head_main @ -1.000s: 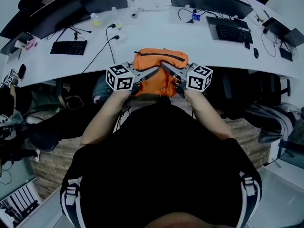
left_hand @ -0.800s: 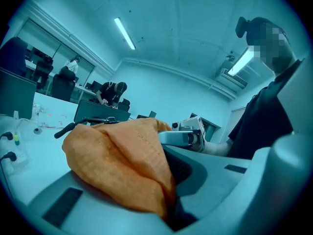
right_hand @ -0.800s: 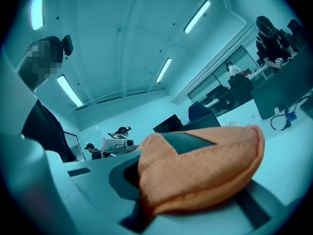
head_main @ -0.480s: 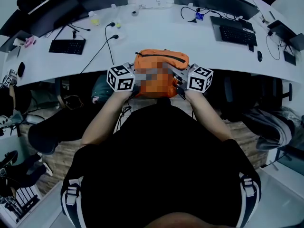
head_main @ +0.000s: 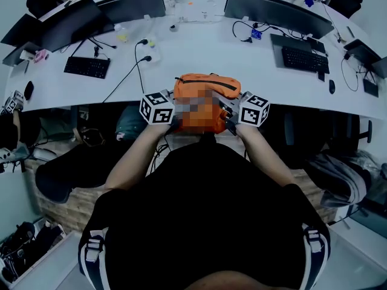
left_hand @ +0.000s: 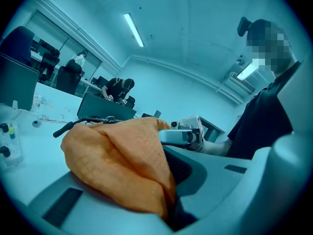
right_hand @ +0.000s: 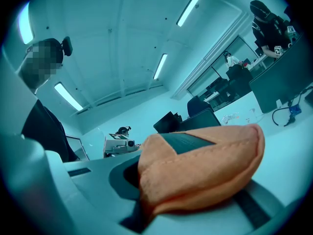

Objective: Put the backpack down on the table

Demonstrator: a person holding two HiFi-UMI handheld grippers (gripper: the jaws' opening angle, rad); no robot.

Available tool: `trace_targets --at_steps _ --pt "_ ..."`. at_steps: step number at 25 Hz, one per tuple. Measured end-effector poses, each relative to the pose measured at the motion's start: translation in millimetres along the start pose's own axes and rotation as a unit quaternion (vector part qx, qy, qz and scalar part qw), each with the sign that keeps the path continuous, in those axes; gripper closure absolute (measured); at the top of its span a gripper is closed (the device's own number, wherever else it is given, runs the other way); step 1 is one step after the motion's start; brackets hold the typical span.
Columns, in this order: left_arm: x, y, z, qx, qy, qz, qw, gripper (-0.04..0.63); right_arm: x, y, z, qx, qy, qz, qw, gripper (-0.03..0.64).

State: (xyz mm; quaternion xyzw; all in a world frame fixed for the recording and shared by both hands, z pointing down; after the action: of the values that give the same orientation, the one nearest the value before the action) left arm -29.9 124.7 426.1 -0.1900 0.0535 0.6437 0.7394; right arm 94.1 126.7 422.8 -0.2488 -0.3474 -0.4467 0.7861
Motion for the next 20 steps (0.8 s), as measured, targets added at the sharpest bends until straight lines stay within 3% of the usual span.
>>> trace_targets --at_steps 20 --pt "-89 -38 -13 0.006 0.037 -0.016 0.9992 0.526 79 -28 -63 -0.036 -0.011 -0.015 0.999 0.571"
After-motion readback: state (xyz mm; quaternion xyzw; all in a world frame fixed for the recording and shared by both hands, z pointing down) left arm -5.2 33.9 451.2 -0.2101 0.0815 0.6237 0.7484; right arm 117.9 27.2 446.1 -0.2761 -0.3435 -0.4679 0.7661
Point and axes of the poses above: the fingertips, and each gripper's own axes: y backward along the fingers, x to its right, z out of its underside, the point moved 6 cm from there along y, backward along the fingers, and after that the axes turned 13 degrees about -y, right-handed, at the moved point
